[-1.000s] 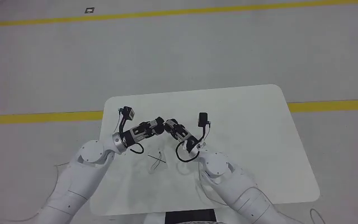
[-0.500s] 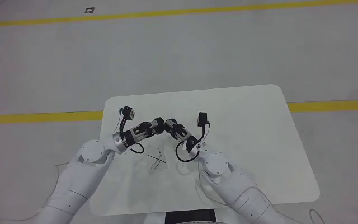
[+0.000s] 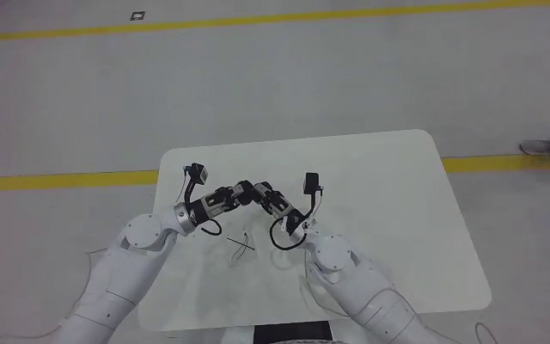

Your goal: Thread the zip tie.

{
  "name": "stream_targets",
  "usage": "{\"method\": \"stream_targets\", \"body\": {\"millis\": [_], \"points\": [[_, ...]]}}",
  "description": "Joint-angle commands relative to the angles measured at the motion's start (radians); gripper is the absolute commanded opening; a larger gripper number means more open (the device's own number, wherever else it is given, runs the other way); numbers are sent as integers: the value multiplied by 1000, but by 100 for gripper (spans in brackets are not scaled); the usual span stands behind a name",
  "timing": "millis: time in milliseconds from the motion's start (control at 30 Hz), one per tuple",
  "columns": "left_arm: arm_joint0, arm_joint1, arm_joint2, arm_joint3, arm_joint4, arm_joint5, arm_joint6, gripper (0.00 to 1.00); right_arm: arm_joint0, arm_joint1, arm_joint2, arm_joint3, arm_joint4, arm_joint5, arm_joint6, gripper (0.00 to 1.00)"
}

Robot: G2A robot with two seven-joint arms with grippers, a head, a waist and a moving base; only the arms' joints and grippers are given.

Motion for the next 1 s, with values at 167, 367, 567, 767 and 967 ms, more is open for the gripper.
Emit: {"method": "stream_targets", "body": {"millis": [167,367,567,767,967], "points": [[2,0,-3,-3,11,7,9,25,-6,-1,11,-7,-17,4,-8,0],[3,-1,-4,-4,15,12,8,23,-10,-2,15,-11,-26,6,-5,0],[2,-2,-4,-4,15,10,5,20,-12,-4,17,-12,-35,12,-8,0],[4,-2,-6,-4,17,12,5,16,-12,-7,19,-10,-46,14,-13,0],[5,-3,-7,-5,18,14,5,16,-14,-8,21,-11,-52,14,-13,0]]}}
